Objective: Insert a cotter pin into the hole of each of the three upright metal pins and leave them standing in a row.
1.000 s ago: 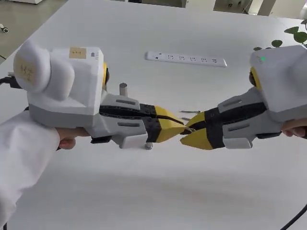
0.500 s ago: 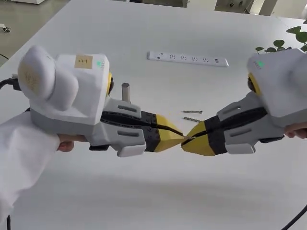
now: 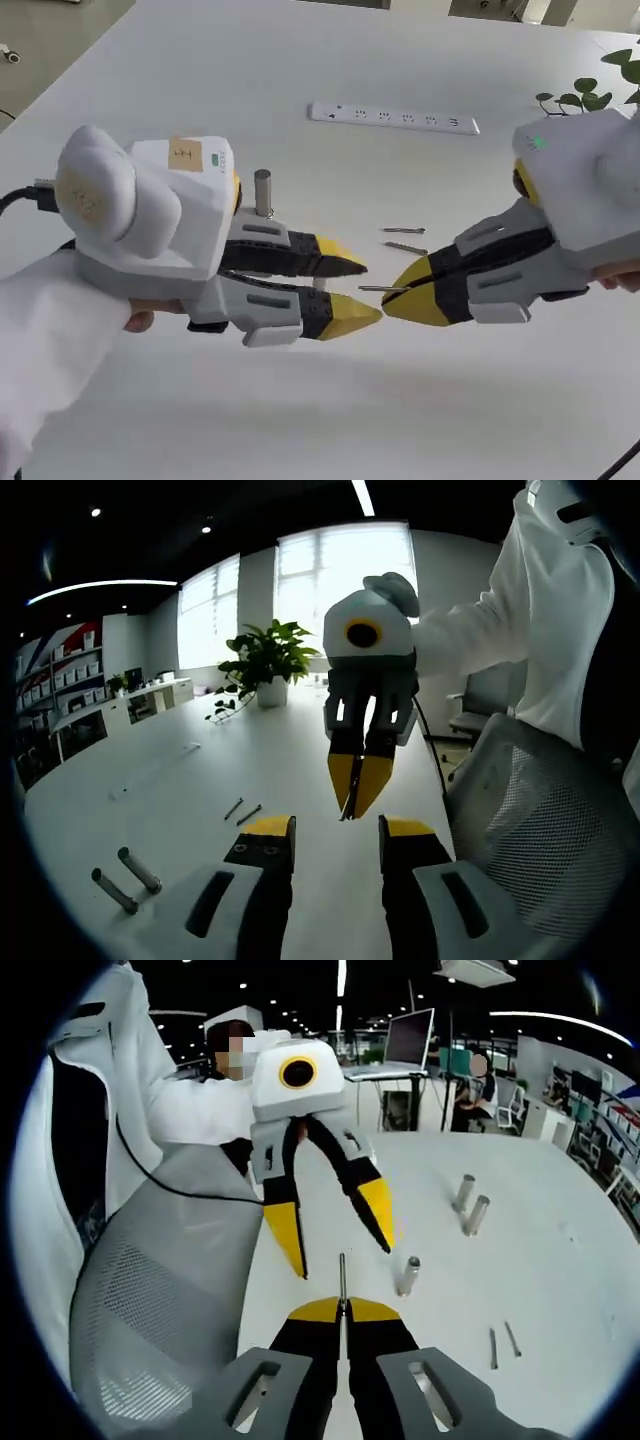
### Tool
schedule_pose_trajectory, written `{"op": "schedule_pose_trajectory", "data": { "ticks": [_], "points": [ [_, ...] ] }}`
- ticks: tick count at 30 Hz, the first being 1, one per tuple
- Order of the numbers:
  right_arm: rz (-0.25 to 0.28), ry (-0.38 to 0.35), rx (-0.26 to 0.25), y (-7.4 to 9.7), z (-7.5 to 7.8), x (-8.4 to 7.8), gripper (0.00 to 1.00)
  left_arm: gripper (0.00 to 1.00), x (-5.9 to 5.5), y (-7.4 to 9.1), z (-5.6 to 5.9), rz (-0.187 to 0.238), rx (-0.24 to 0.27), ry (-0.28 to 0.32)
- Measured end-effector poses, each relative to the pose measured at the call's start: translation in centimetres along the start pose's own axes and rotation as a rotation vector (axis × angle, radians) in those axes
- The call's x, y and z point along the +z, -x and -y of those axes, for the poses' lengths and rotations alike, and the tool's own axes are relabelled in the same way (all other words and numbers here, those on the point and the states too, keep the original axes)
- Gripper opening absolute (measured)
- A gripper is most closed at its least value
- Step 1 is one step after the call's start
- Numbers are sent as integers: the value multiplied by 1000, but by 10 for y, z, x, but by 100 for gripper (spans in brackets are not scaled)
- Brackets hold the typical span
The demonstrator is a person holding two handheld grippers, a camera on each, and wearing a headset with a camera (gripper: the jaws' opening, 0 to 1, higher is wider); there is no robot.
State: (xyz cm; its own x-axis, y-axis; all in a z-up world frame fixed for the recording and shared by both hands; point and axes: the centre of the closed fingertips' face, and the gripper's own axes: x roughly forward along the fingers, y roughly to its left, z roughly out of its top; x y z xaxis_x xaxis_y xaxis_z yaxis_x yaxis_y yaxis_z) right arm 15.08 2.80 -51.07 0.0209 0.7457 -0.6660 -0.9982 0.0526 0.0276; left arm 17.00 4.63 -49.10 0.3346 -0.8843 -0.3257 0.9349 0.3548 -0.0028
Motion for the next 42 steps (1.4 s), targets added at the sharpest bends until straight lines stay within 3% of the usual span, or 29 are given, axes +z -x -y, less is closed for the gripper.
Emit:
{"op": "schedule_pose_trajectory", "data": {
  "ticks": [4,6,9,11,13,14,17,22,25,32,42],
  "points": [
    [-68,-29,-69,-4,21,-18,0,41,-16,1,-15,-32,50,17],
    [-74,-39,-79,-7,28,-22,0,41,-21,0,-20,-41,73,28],
    [-82,-53,-92,-12,34,-26,0,43,-37,-2,-36,-70,151,66],
    [-94,-55,-102,-16,39,-29,0,43,-48,-3,-39,-88,165,160],
    [-103,-61,-106,-21,43,-32,0,42,-54,-6,-44,-78,167,160],
    [-106,-68,-107,-24,45,-33,0,42,-57,-7,-45,-72,180,190],
    [-115,-68,-106,-29,48,-35,0,39,-62,-11,-48,-67,187,211],
    [-125,-65,-97,-36,52,-36,0,26,-71,-18,-52,-79,203,229],
    [-134,-55,-94,-39,53,-36,0,26,-76,-21,-55,-101,220,220],
    [-150,-42,-83,-48,55,-36,0,13,-84,-27,-56,-128,214,205],
    [-160,-22,-76,-56,59,-32,0,8,-91,-29,-56,-154,214,222]
  ]
}}
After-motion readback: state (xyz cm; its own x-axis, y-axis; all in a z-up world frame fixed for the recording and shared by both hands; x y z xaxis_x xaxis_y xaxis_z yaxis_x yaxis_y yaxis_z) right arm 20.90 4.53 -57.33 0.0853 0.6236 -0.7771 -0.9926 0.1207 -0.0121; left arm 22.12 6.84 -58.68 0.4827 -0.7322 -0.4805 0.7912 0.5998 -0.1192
